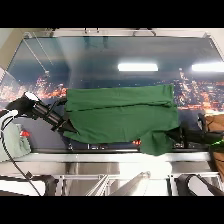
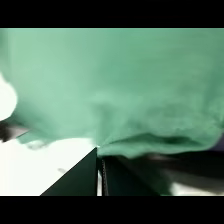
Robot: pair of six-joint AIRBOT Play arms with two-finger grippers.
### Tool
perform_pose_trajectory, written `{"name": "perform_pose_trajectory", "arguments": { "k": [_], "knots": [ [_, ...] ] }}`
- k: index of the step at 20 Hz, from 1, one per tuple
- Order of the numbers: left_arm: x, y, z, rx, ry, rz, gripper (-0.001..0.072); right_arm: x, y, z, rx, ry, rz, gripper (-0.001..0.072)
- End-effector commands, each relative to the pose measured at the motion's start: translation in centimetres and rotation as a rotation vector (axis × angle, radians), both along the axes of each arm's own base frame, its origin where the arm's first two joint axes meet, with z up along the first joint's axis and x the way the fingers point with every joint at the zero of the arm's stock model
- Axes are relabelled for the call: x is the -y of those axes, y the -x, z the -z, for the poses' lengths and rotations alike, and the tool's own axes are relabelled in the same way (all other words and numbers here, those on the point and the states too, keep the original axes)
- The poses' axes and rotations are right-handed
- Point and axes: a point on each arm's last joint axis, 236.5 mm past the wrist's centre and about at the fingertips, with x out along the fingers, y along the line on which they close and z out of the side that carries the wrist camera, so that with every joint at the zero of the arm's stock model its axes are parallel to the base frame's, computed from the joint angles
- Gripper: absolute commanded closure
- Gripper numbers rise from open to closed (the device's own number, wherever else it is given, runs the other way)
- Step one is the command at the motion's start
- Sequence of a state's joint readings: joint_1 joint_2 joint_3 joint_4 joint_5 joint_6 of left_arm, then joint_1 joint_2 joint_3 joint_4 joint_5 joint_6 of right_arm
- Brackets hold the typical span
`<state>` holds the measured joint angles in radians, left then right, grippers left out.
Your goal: Fold the shirts.
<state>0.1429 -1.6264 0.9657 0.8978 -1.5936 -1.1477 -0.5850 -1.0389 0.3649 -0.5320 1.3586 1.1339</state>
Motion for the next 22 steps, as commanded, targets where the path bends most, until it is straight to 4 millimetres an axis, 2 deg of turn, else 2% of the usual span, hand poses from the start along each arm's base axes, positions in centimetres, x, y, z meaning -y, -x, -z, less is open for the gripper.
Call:
{"name": "perform_pose_trajectory", "arguments": {
  "k": [1, 3, 7, 11, 12, 14, 17, 19, 22],
  "knots": [
    [-0.1, 1.2, -2.4, -0.015, 0.030, 0.033, 0.0690, -1.3, -1.8, -8.3, 0.245, -0.104, -0.042, 0.0681],
    [-0.7, 0.8, -3.5, 0.030, 0.025, 0.011, 0.0689, -0.3, -3.5, -10.1, 0.331, -0.029, -0.008, 0.0681],
    [-3.1, -1.7, -3.6, 0.090, 0.017, -0.135, 0.0687, 2.3, -7.5, -9.7, 0.385, 0.013, 0.125, 0.0681],
    [-5.0, -4.3, -2.2, 0.039, 0.063, -0.220, 0.0686, 5.5, -13.2, -9.3, 0.490, -0.035, 0.297, 0.0681],
    [-5.3, -5.3, -1.8, 0.027, 0.064, -0.232, 0.0686, 5.9, -14.4, -8.4, 0.485, -0.032, 0.307, 0.0681],
    [-5.1, -8.8, -2.0, 0.059, 0.123, -0.278, 0.0686, 5.9, -17.3, -6.1, 0.469, -0.007, 0.291, 0.0681],
    [-4.4, -15.1, -3.7, 0.149, 0.251, -0.361, 0.0687, 5.9, -21.3, -2.7, 0.432, 0.017, 0.267, 0.0681],
    [-4.0, -18.5, -4.5, 0.194, 0.306, -0.391, 0.0691, 5.8, -23.2, -0.8, 0.410, 0.023, 0.254, 0.0681],
    [-3.4, -20.8, -3.1, 0.168, 0.299, -0.390, 0.0692, 5.3, -24.7, 1.2, 0.407, 0.036, 0.223, 0.0681]
  ]
}}
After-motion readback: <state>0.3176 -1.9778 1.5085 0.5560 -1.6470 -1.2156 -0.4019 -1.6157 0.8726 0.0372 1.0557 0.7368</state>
